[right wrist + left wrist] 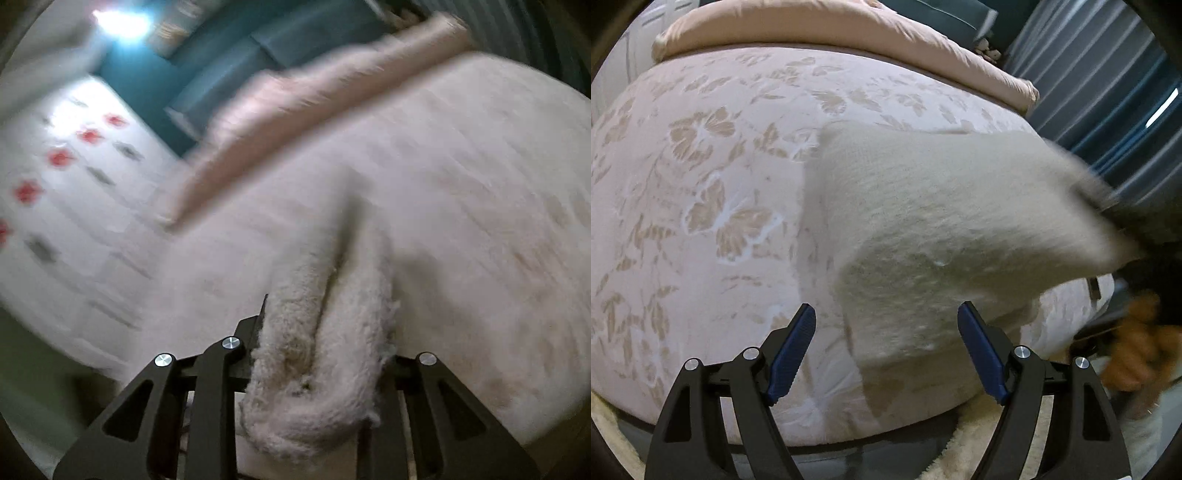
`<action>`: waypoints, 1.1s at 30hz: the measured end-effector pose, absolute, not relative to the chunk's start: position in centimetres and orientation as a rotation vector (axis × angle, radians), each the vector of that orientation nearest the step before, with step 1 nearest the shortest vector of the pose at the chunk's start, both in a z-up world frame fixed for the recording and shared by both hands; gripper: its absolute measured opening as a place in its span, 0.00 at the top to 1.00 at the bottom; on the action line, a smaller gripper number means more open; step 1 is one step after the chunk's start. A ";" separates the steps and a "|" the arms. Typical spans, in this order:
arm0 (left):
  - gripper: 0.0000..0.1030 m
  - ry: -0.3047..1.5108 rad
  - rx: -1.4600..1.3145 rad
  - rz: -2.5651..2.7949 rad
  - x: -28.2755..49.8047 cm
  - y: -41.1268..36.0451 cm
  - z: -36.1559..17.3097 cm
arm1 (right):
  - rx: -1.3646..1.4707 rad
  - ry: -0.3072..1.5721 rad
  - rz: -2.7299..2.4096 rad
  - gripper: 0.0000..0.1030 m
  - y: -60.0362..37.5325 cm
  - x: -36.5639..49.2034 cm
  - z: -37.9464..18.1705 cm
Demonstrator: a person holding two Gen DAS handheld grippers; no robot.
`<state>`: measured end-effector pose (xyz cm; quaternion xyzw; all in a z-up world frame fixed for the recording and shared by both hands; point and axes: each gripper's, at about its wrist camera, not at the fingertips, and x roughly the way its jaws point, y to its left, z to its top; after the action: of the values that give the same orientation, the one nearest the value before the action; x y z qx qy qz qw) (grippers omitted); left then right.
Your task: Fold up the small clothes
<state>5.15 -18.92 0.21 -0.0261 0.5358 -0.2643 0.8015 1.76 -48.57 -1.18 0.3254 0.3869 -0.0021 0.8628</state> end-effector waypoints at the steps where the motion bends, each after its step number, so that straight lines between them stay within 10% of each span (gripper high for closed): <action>1: 0.26 1.150 -0.034 -0.570 5.0 -19.6 0.1 | 0.669 0.932 -0.069 0.79 -49.0 2.6 -4.5; 3: 0.26 1.154 0.000 -0.567 5.1 -20.6 -0.1 | 0.724 1.040 -0.141 0.78 -49.7 2.5 -9.1; 18: 0.26 1.186 0.069 -0.415 6.5 -19.2 0.4 | 0.505 0.769 -0.075 0.72 -43.9 0.8 4.6; 25: 0.26 1.174 0.073 -0.355 6.7 -16.6 1.0 | 0.311 1.194 0.066 0.74 -36.2 5.3 -8.7; 33: 0.26 1.147 0.035 -0.396 7.5 -18.6 2.2 | 0.356 0.970 -0.019 0.74 -40.1 4.8 0.6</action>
<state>7.47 -18.55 2.18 0.0165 0.5390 -0.1859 0.8214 4.84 -40.13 0.59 0.1703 0.4638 -0.0091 0.8694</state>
